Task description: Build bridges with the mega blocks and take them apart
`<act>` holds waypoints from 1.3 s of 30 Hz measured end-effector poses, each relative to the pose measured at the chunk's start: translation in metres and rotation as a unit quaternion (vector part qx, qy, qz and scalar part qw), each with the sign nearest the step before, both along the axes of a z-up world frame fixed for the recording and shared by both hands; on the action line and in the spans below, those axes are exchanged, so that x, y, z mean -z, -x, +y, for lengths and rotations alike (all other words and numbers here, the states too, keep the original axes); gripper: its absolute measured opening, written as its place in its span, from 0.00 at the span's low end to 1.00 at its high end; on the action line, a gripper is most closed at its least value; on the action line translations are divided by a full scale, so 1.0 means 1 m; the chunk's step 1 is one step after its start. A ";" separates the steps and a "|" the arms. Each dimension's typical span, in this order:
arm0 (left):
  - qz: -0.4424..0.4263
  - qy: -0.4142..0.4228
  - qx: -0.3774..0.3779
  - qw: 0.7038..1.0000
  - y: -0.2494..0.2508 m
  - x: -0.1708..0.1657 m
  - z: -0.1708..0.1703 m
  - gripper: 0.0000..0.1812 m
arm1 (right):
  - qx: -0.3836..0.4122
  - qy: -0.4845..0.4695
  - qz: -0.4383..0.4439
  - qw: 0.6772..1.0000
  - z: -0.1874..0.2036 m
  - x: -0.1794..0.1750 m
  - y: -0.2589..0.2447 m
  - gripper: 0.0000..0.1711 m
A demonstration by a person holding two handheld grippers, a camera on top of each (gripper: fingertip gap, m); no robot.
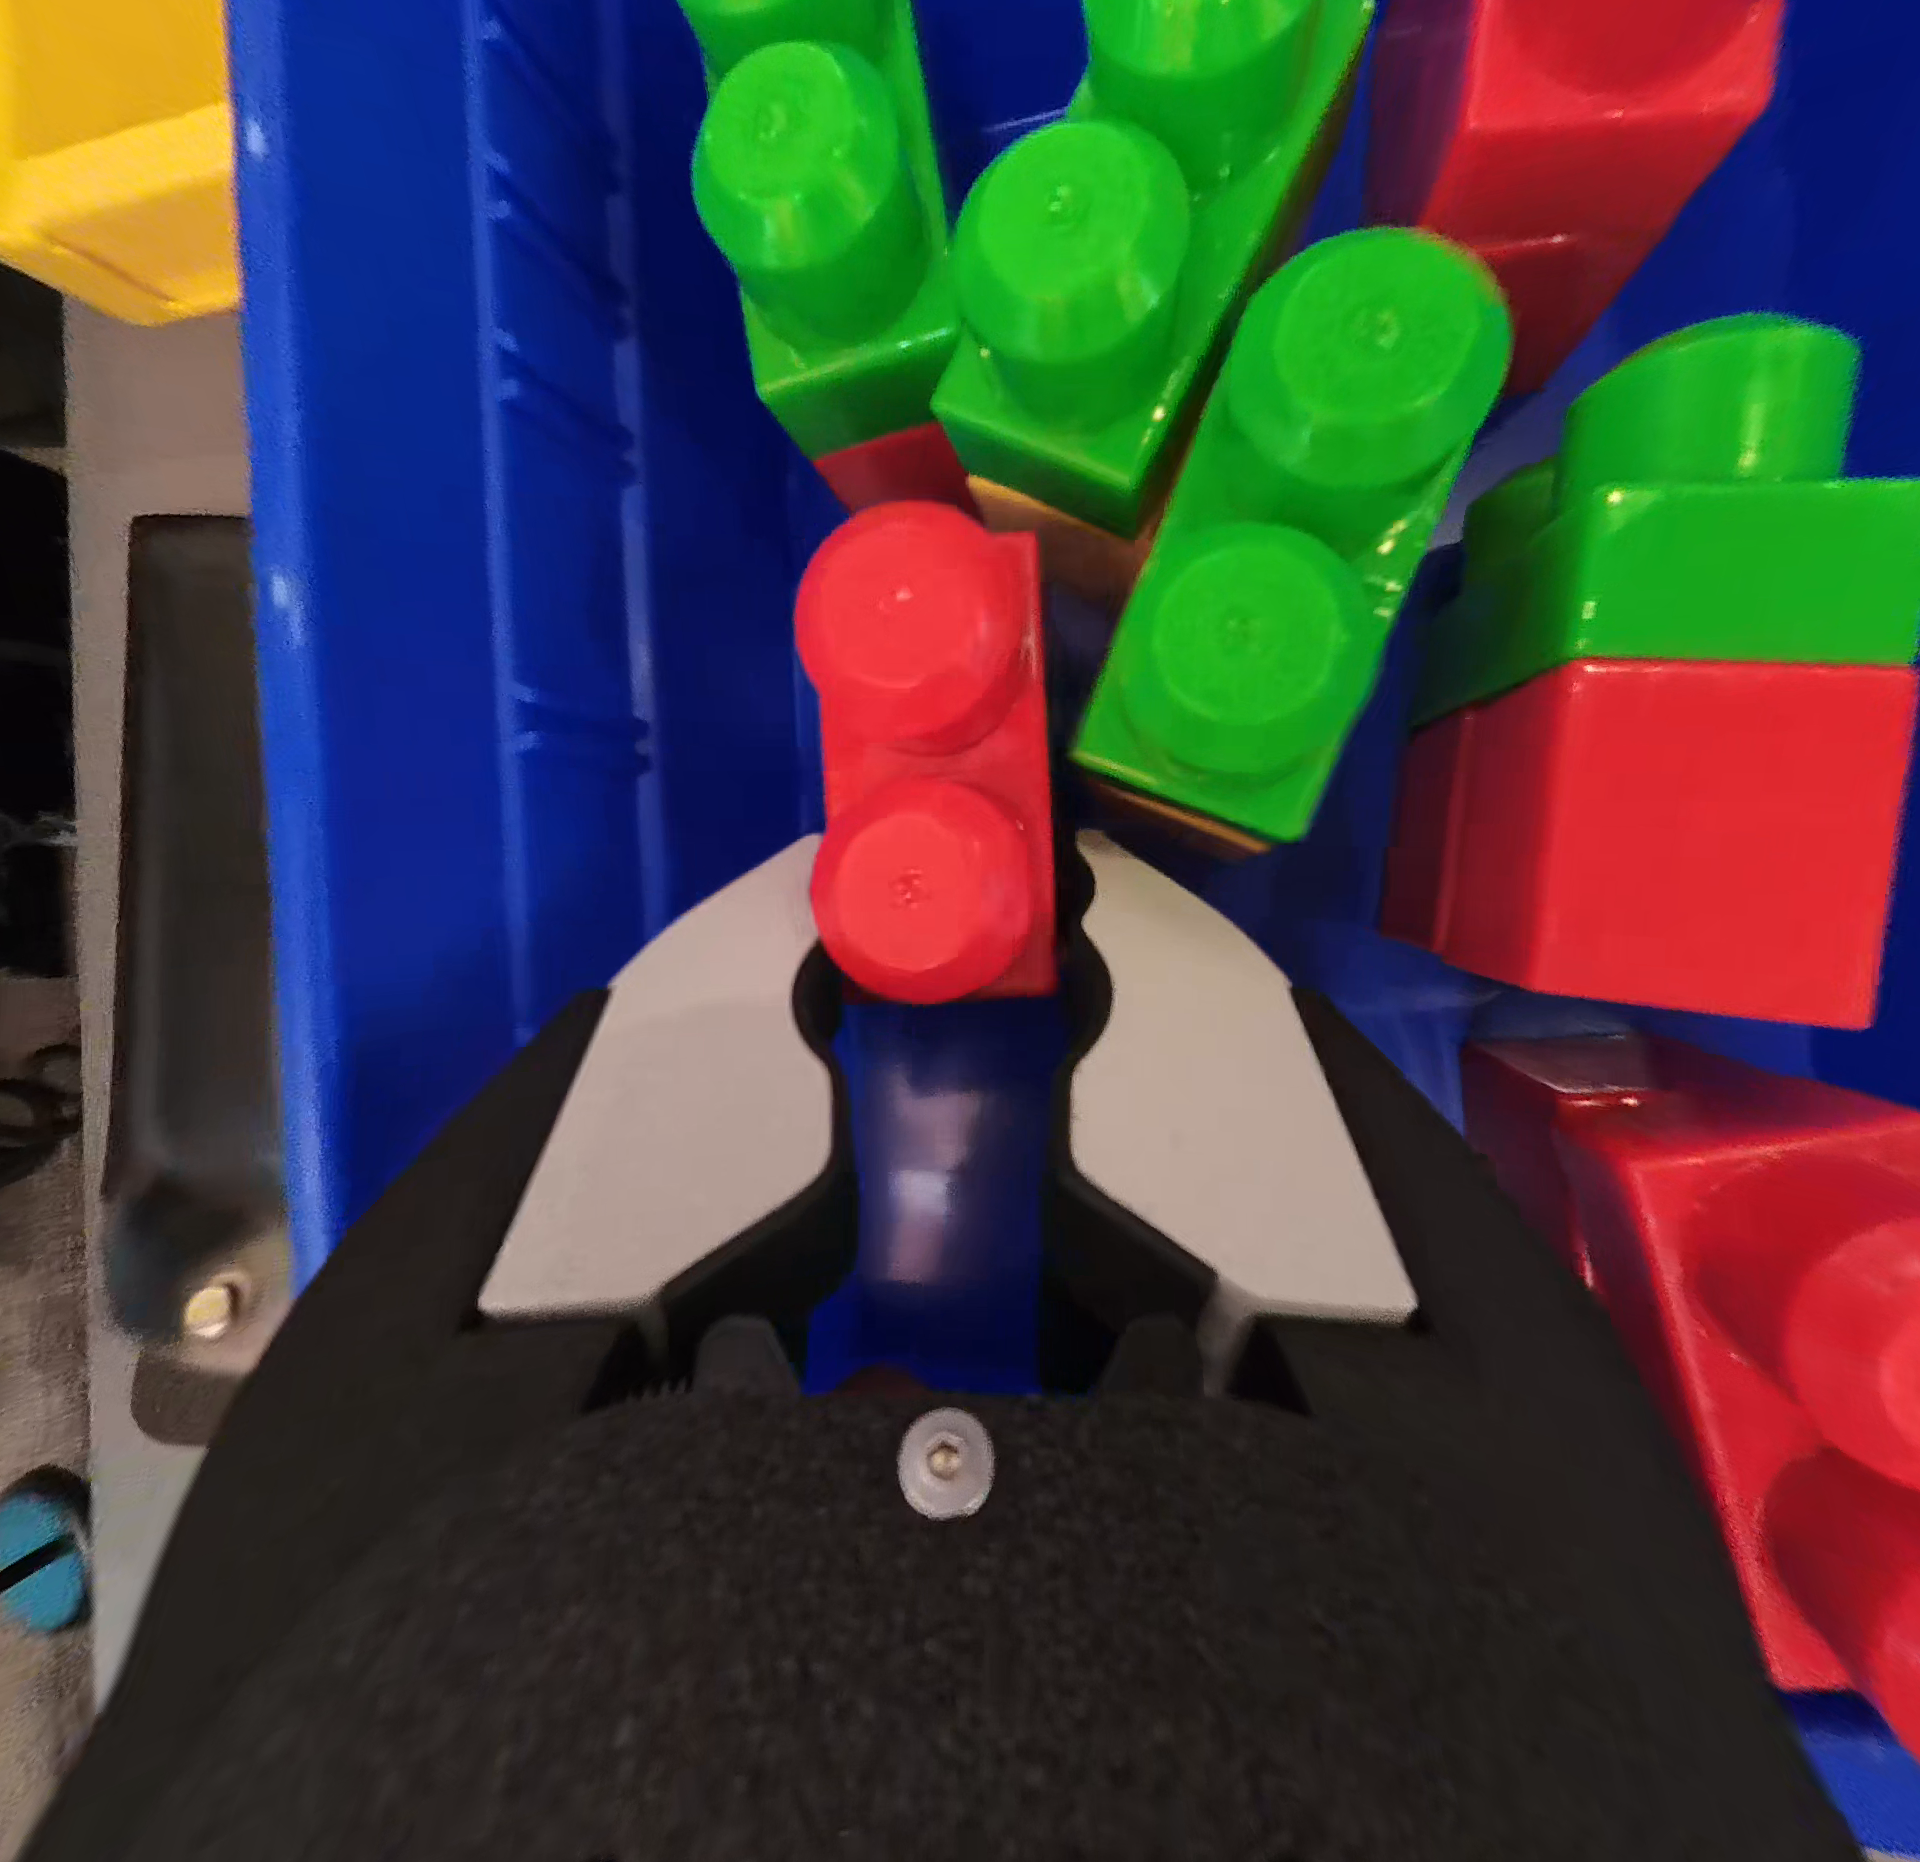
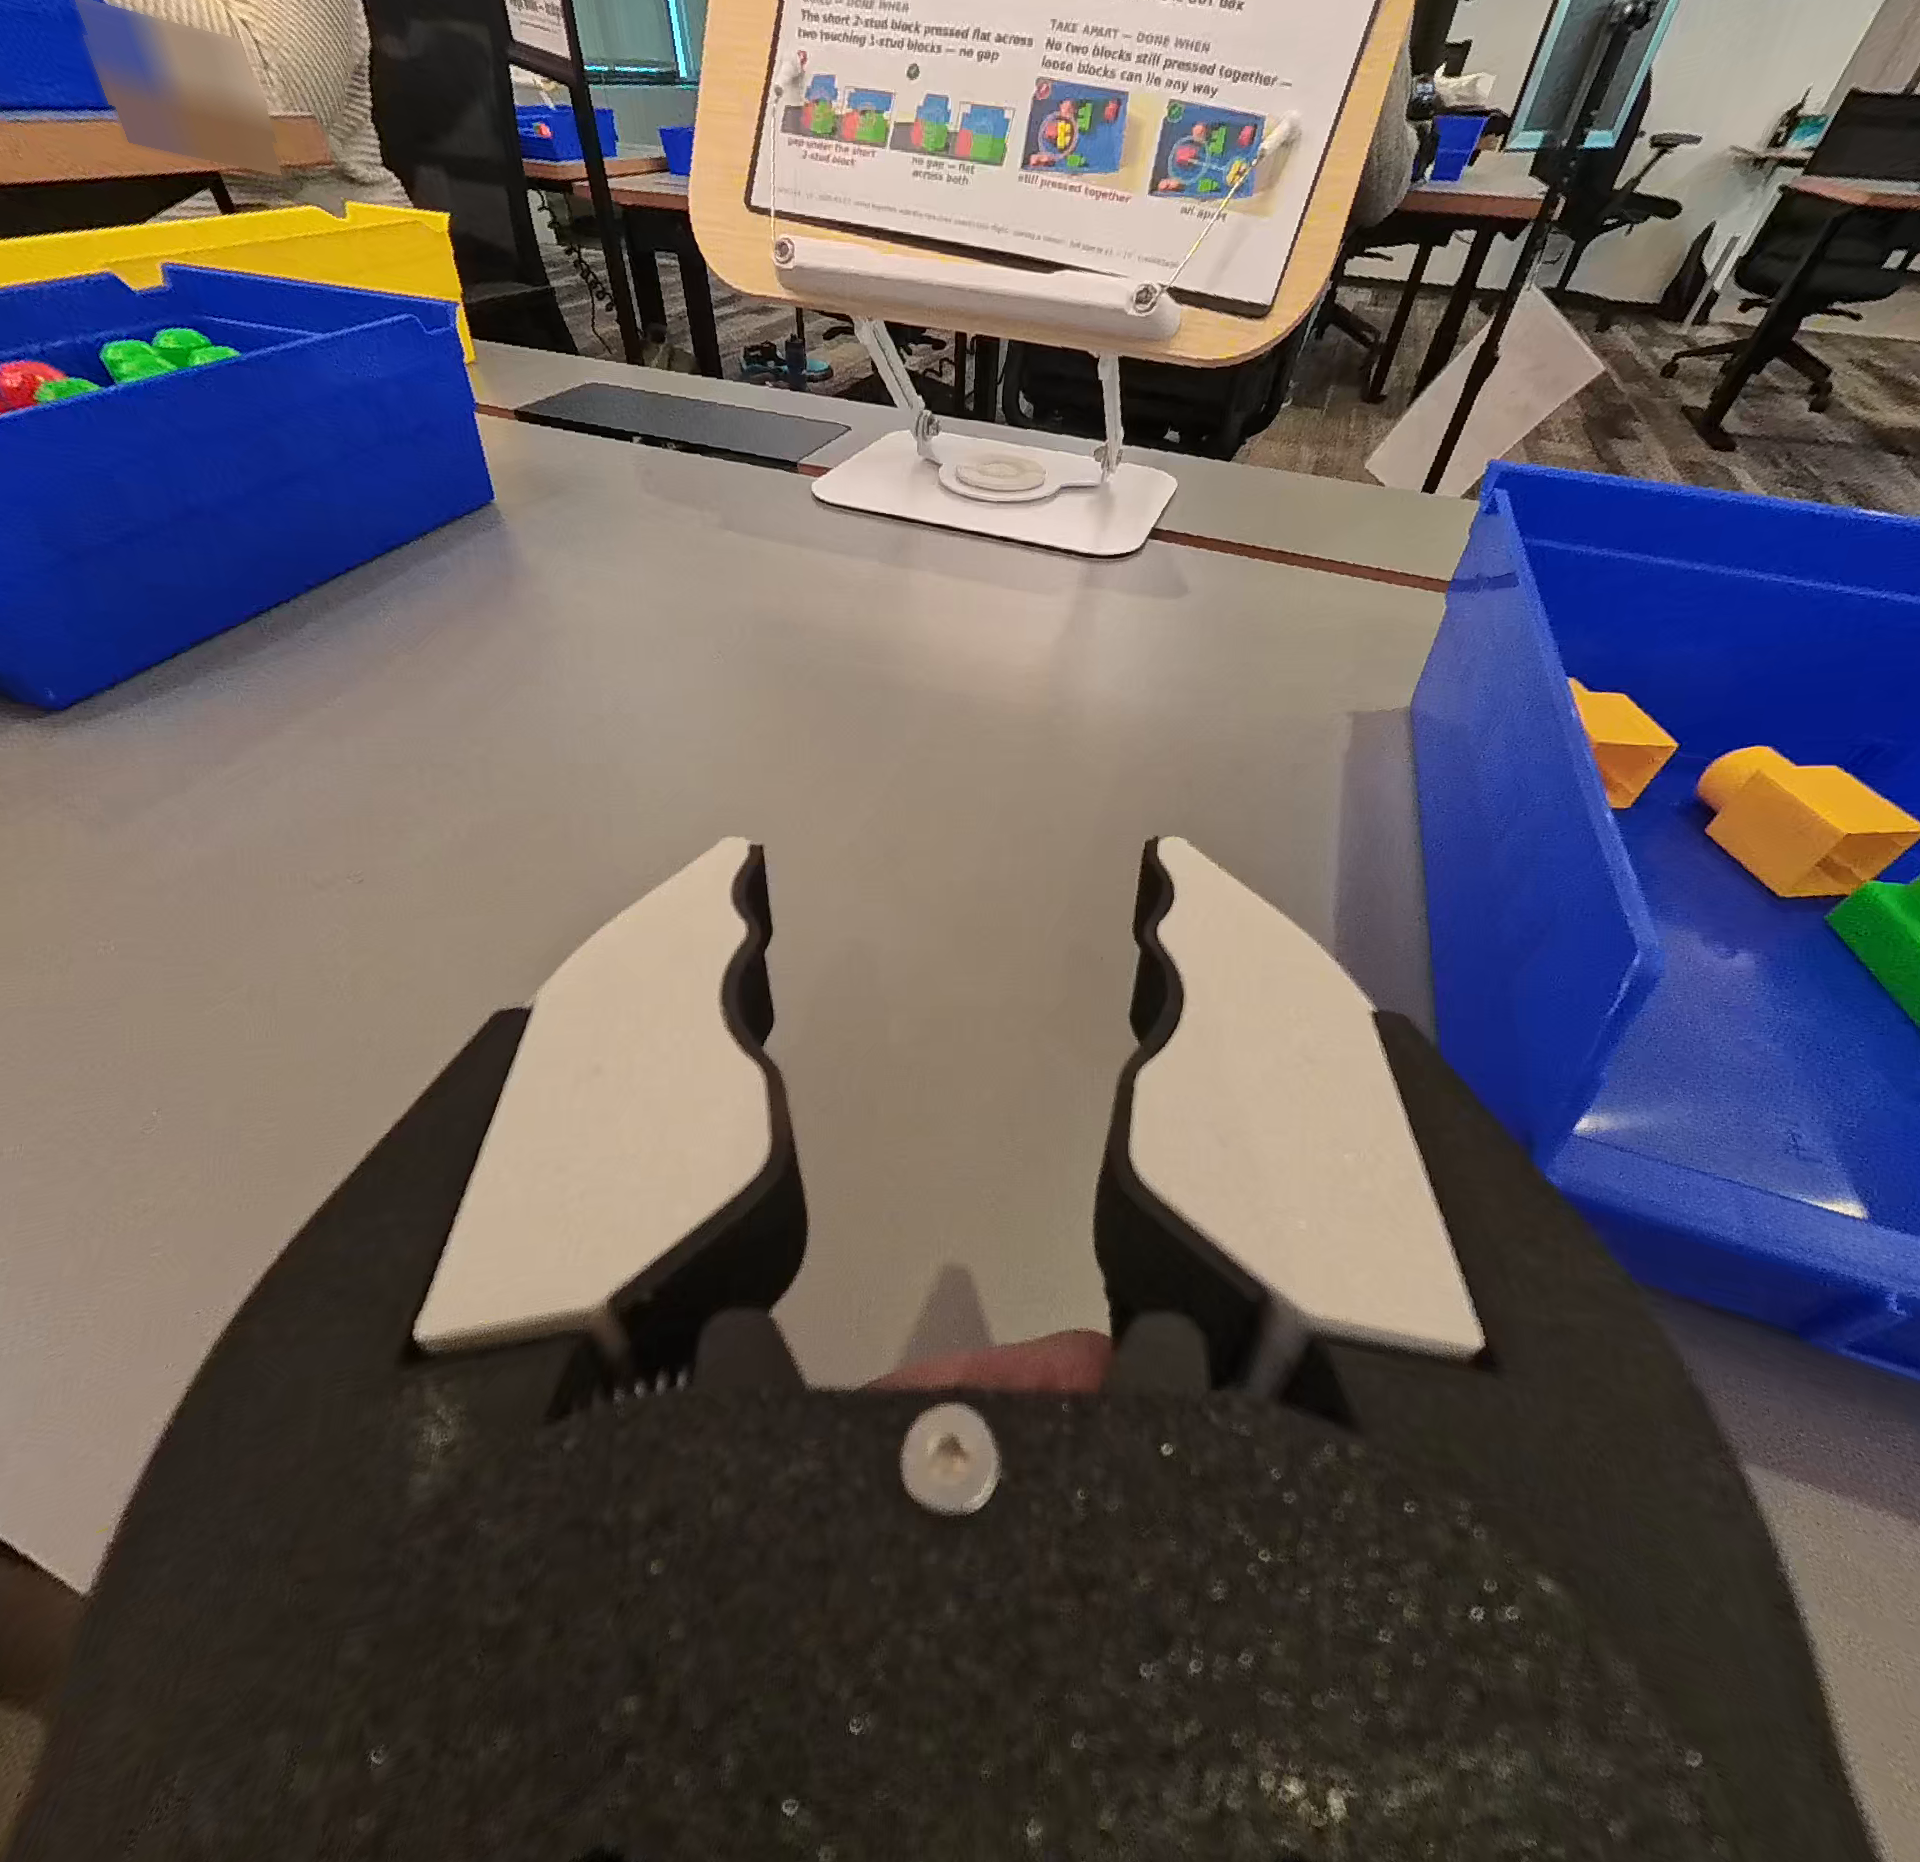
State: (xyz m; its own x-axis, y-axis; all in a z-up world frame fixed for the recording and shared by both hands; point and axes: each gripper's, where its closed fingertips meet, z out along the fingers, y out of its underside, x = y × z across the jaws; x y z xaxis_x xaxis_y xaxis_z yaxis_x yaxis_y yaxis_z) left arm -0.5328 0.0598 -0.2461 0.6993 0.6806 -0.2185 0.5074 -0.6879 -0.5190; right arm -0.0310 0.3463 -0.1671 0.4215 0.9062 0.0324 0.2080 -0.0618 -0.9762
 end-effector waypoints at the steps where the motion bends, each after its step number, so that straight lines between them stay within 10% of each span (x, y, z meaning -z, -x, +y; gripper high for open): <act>1: 0.000 -0.001 -0.002 1.000 0.001 0.000 -0.001 0.21 | 0.000 0.000 0.000 1.000 0.000 0.000 0.000 0.39; 14: 0.007 -0.029 0.035 0.999 -0.007 -0.017 0.003 0.21 | -0.007 -0.004 -0.002 1.000 -0.002 -0.004 -0.001 0.37; 28: 0.159 -0.142 0.223 0.951 -0.119 -0.160 0.044 0.20 | -0.037 -0.027 -0.001 0.999 -0.009 -0.013 0.008 0.36; 39: 0.065 -0.284 0.305 0.907 -0.239 -0.128 0.084 0.20 | -0.071 -0.026 -0.010 0.997 -0.023 -0.006 0.019 0.35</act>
State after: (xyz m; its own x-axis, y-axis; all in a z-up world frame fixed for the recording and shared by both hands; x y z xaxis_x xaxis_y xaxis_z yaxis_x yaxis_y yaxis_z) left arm -0.2940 0.1439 -0.1178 0.9769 0.2045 -0.0623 0.0309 -0.4235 -0.9054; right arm -0.0499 0.3236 -0.1606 0.2882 0.9536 0.0872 0.2306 0.0193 -0.9729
